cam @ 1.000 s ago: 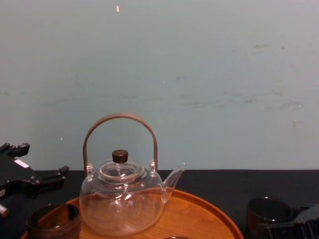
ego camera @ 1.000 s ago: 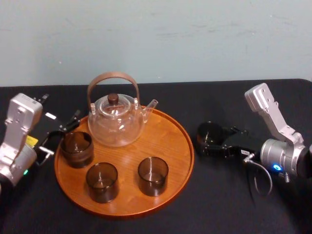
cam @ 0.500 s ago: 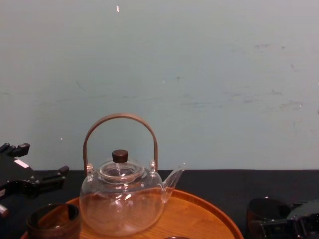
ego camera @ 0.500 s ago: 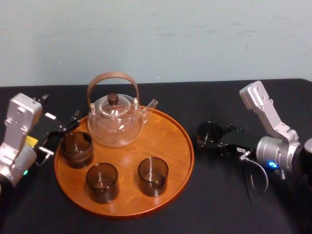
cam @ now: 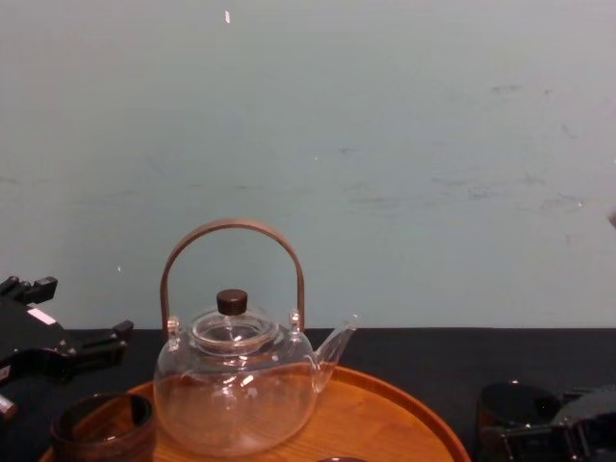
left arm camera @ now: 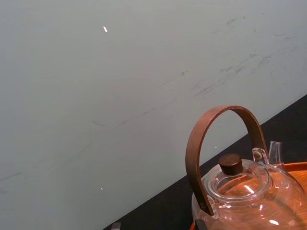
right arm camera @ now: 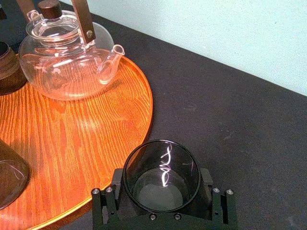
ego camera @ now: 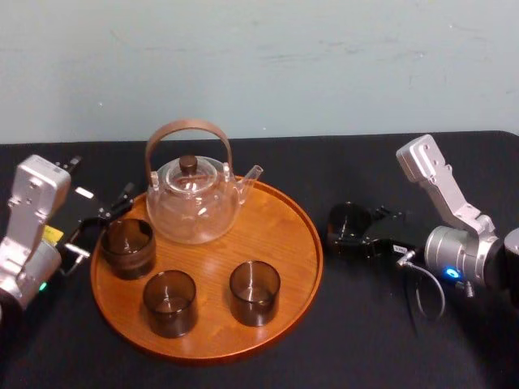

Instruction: Pick up the glass from the table and place it on the tray.

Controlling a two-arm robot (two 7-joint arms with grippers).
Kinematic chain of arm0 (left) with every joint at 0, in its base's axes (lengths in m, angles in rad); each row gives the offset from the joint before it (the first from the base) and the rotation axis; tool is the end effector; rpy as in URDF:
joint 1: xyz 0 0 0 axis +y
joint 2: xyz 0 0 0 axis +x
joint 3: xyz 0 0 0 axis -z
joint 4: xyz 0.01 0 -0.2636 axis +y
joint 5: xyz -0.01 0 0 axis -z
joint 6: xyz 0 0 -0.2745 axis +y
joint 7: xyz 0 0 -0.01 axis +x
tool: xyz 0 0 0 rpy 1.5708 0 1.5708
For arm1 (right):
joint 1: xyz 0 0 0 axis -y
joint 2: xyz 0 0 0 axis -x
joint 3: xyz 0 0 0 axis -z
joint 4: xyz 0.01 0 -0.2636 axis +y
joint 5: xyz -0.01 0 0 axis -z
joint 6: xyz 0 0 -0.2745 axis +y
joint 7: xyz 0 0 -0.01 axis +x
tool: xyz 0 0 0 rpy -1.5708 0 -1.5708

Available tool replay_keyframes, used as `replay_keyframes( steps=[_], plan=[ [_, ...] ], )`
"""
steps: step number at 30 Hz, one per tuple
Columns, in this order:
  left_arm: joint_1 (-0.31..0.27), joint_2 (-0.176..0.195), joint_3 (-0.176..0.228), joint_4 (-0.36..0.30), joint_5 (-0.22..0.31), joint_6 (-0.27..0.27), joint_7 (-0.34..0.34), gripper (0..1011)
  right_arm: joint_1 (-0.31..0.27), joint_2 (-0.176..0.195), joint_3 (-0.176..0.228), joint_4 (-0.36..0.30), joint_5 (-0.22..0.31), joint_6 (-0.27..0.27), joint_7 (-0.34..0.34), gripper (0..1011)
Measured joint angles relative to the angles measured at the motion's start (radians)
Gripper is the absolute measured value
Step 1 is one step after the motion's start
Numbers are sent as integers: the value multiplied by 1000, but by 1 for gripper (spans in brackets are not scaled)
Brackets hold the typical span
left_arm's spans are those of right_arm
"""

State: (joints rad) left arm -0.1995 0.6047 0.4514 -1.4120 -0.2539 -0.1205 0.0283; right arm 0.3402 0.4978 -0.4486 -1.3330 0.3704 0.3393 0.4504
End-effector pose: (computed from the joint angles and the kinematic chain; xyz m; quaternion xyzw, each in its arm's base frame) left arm 0.3213 0.0767 -0.2744 0.1415 -0.1325 0.5799 0.7913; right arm 0.3601 -0.0551 -0.2551 -0.2180 0.0963 -0.4161 0.8775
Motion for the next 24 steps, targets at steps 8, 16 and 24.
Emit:
replay_keyframes(
  steps=[8,16,24],
  plan=[
    [0,0,0,0,0,0,0,1001,-1,1,1,-1,3,0,0,903],
    [0,0,0,0,0,0,0,1001,-1,1,2,-1,4,0,0,903],
    [0,0,0,0,0,0,0,1001,-6,3,9,-6,11,-3,8,903]
  ],
)
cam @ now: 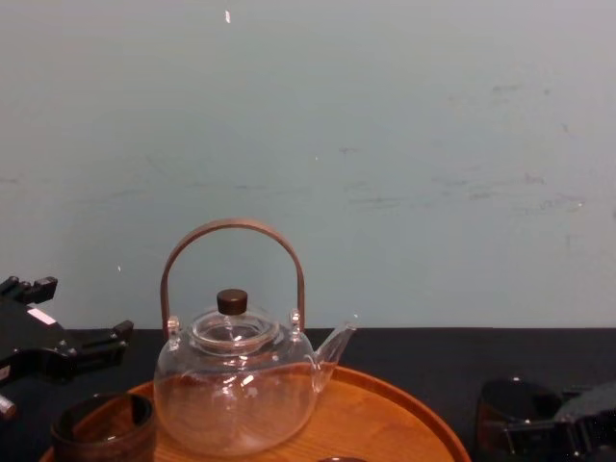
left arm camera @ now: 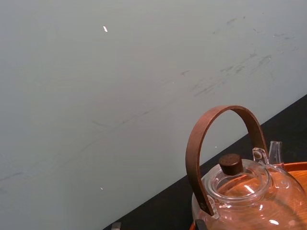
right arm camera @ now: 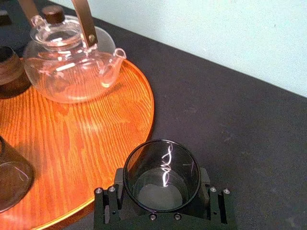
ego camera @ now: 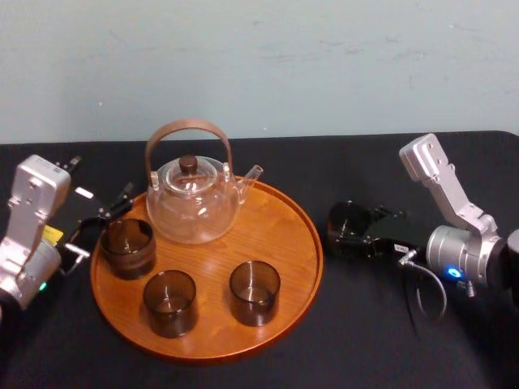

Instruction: Pick up the glass from the table and place it on the tray.

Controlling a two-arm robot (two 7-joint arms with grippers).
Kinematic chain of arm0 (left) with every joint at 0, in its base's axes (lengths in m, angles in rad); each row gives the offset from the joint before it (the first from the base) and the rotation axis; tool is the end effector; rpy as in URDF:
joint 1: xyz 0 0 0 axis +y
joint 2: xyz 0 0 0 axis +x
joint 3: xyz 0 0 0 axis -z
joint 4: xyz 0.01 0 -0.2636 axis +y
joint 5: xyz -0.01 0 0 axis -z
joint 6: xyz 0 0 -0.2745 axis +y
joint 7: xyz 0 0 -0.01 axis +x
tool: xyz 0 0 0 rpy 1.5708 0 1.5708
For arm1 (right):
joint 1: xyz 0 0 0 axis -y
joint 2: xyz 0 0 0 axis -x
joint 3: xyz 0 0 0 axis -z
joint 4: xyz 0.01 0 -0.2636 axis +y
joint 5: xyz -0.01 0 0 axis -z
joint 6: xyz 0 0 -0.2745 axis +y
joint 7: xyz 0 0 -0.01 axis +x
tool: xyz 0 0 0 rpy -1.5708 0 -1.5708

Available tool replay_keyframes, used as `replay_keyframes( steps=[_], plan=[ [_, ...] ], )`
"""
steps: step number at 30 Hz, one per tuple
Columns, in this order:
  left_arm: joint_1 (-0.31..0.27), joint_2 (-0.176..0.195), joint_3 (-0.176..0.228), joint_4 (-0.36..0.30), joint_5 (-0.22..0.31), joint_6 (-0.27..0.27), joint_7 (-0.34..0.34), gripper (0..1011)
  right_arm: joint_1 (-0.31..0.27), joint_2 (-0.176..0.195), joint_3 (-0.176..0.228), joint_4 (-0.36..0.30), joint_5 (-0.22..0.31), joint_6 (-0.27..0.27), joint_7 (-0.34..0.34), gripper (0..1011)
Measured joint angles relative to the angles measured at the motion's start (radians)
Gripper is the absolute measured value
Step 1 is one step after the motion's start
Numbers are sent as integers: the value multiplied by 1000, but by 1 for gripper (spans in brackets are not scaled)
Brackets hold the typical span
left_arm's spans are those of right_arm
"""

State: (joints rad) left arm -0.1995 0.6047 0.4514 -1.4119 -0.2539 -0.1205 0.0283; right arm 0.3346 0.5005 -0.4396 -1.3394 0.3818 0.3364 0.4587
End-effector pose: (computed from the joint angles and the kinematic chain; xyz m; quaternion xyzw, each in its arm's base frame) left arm 0.3213 0.0768 -0.2744 0.1415 -0.1324 0.5799 0.7913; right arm 0.3593 -0.0571 -0.2541 -0.2106 0.0990 -0.4145 0.8798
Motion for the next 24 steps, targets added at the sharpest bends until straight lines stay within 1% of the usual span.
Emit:
replay_keyframes(
  steps=[7,14,19,24],
  plan=[
    [0,0,0,0,0,0,0,1001,-12,17,10,-36,16,-4,20,903],
    [0,0,0,0,0,0,0,1001,-22,45,18,-94,39,-5,39,903],
    [0,0,0,0,0,0,0,1001,-9,63,6,-121,47,-5,62,903],
    [0,0,0,0,0,0,0,1001,15,70,-11,-135,53,-11,85,903]
  ],
)
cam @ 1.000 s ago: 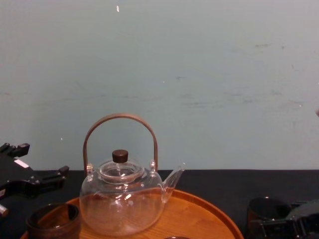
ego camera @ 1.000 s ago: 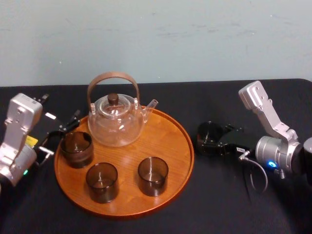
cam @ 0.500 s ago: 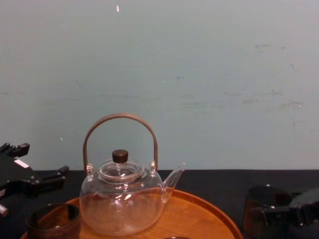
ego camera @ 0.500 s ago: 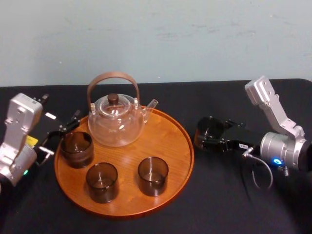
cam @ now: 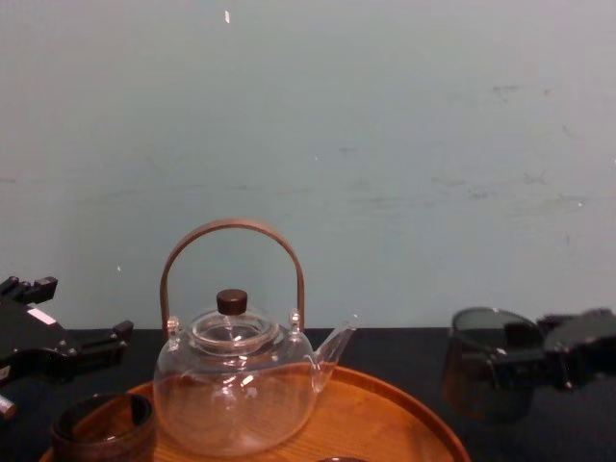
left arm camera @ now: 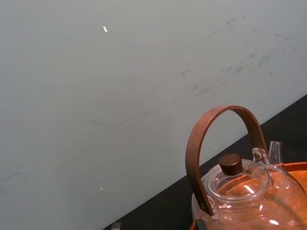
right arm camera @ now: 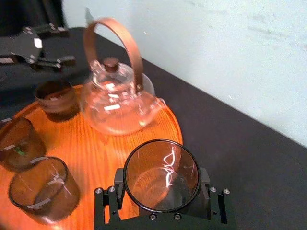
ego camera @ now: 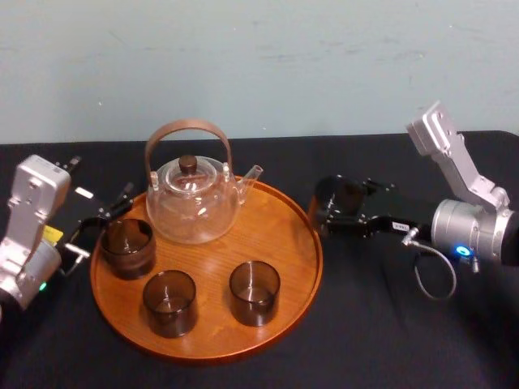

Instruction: Pick up the glass from the table and place it on the tray.

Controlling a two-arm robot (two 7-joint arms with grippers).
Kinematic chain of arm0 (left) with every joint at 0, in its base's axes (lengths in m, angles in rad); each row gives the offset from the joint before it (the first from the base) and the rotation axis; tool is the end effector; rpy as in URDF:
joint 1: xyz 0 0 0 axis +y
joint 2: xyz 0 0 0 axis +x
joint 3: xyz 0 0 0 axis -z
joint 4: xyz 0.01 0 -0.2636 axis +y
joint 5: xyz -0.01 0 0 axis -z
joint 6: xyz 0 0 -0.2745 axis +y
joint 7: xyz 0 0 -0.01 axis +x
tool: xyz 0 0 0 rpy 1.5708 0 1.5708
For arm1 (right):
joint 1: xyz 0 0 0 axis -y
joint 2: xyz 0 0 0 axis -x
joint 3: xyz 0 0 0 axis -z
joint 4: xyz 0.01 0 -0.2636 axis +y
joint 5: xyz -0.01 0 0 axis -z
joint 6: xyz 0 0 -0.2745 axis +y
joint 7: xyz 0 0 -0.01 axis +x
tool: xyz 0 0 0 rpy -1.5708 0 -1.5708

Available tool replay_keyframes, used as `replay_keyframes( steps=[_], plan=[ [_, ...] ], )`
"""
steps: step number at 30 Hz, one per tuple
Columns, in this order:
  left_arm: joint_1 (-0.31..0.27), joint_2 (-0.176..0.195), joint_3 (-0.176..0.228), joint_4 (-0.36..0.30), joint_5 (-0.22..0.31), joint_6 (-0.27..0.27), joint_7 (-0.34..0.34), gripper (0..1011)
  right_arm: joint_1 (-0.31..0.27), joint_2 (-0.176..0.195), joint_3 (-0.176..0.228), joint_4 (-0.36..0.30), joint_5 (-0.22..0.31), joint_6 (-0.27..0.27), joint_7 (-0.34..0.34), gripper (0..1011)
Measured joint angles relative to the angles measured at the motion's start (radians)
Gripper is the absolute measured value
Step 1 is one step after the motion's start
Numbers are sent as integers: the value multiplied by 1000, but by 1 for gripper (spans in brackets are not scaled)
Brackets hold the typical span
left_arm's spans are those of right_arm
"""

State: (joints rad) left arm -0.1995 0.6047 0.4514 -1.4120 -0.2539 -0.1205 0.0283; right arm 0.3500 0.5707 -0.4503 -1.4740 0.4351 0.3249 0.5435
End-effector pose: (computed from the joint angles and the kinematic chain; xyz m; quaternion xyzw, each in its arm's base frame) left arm 0.3213 0.0767 -0.2744 0.1415 -0.1325 0.5799 0.7913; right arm 0.3573 -0.0564 -0.2154 -0.1800 0.0553 -0.3581 0.9145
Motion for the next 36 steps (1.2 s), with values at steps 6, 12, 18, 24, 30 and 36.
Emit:
replay_keyframes(
  steps=[6,12,18,24,30,36],
  plan=[
    [0,0,0,0,0,0,0,1001,38,-1,-28,-8,5,-12,25,903],
    [0,0,0,0,0,0,0,1001,76,-14,-64,17,4,-21,42,903],
    [0,0,0,0,0,0,0,1001,117,-33,-101,64,-8,-35,62,903],
    [0,0,0,0,0,0,0,1001,145,-54,-133,101,-18,-51,82,903],
    [0,0,0,0,0,0,0,1001,162,-73,-157,132,-26,-66,92,903],
    [0,0,0,0,0,0,0,1001,175,-93,-174,168,-38,-84,95,903]
  ],
)
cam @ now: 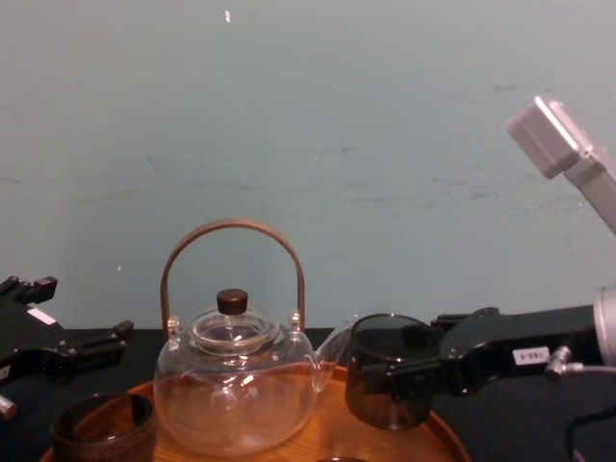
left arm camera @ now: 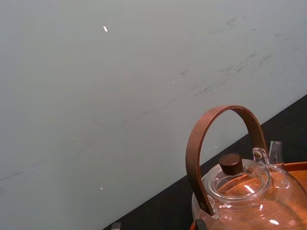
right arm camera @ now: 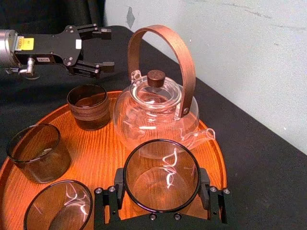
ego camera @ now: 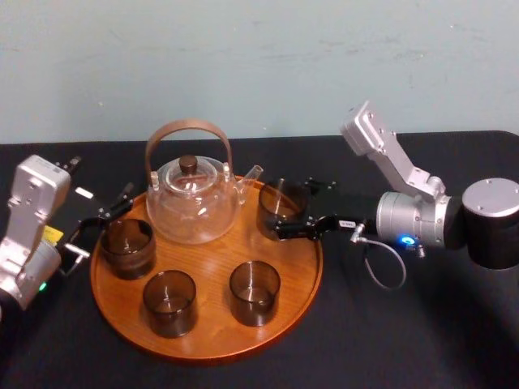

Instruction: Pick up the glass from the table and place it on the tray.

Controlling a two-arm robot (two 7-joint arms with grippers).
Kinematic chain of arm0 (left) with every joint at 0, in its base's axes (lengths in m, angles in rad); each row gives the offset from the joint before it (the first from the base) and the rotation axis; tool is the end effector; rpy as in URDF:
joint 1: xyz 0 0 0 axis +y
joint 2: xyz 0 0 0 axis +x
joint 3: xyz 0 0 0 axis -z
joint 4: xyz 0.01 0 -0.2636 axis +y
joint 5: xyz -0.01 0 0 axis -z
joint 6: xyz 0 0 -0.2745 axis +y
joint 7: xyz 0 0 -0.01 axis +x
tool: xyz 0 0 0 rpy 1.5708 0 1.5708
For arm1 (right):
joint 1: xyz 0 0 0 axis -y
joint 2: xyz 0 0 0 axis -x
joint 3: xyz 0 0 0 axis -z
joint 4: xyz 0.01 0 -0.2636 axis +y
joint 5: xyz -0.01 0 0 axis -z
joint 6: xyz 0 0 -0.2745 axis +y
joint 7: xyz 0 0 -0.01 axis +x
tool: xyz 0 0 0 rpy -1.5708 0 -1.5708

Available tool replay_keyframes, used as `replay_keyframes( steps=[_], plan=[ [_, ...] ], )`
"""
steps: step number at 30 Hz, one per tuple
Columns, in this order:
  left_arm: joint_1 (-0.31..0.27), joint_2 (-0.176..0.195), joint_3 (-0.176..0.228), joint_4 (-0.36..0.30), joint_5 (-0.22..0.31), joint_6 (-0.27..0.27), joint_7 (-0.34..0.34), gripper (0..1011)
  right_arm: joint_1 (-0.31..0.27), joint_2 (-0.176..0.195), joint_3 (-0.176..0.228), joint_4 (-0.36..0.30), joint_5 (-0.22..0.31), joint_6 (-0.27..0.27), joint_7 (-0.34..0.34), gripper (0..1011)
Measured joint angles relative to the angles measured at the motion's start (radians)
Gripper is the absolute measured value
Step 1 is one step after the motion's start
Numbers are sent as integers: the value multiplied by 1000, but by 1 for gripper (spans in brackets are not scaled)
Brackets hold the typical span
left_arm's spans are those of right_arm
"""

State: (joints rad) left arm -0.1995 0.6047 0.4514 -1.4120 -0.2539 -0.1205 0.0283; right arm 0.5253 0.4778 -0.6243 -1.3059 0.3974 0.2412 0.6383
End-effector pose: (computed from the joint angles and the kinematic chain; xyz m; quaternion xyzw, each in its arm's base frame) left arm 0.3213 0.0767 -0.2744 0.1415 -0.1325 0.5799 0.7913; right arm 0.3907 -0.0143 -0.2203 -0.1875 0.0256 -0.2761 0.9423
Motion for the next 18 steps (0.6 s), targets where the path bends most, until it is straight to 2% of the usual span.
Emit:
replay_keyframes(
  steps=[18],
  plan=[
    [0,0,0,0,0,0,0,1001,15,-39,-14,84,-17,-21,2,903]
  ],
)
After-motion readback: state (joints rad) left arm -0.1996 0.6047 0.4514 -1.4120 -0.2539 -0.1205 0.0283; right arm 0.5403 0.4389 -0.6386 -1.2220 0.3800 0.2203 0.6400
